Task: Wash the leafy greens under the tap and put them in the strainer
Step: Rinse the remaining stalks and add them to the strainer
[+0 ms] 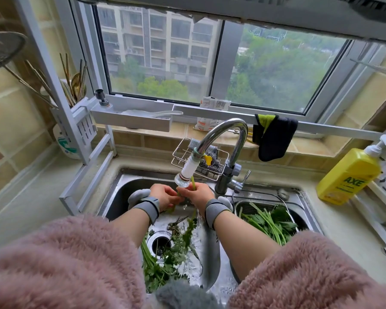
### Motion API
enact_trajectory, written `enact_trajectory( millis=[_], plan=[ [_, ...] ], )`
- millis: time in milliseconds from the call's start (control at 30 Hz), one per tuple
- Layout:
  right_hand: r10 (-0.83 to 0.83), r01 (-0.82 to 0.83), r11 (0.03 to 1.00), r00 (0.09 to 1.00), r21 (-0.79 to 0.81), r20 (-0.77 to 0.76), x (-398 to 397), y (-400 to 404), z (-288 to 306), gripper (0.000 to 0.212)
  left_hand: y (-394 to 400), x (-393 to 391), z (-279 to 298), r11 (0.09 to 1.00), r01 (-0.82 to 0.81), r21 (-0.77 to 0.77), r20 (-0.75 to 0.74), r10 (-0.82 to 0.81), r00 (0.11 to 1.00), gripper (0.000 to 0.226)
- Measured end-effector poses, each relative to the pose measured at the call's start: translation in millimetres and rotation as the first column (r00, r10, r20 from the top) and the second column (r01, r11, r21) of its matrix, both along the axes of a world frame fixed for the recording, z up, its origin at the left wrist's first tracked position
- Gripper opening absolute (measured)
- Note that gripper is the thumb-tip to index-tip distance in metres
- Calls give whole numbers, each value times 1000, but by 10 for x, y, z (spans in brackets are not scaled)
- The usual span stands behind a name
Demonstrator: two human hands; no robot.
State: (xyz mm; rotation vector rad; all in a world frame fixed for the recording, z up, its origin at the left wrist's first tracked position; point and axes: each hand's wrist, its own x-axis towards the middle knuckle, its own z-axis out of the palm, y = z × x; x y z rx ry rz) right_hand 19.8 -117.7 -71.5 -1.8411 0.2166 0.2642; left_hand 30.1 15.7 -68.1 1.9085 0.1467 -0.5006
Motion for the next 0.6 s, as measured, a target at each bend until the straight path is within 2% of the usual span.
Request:
enact_trajectory(
  millis=[33,133,200,267,367,400,467,500,600],
  plan=[
    [-14,14,1000,1000,1,-3,14,8,1,19,6,0,-11,1000,12,-4,-9,-12,1000,15],
    [-26,18,986,999,-164,-45,87,4,-72,28,47,-13,-37,998,17,-55,-56,-20,998,18],
    [5,-38,975,988,-219,-151,96,-7,-145,30,100,5,-70,997,-21,-72,-78,16,997,23],
    [49,-121,947,970,-298,-238,70,-13,-233,32,144,33,-89,995,-62,-78,-95,54,994,15],
    [79,-190,909,952,-371,-294,27,70,-305,34,171,50,-99,988,-112,-104,-128,99,987,12],
    [71,-180,919,951,-350,-301,25,110,-332,41,173,47,-102,985,-126,-114,-141,110,984,14],
    [33,-128,941,956,-312,-292,44,138,-378,70,165,42,-91,982,-143,-124,-158,123,980,16],
    [26,-115,948,958,-298,-285,71,134,-380,74,163,42,-81,981,-151,-126,-161,130,978,16],
    [25,-79,963,978,-257,-206,71,117,-302,41,156,30,-75,978,-164,-130,-144,145,979,19]
  ],
)
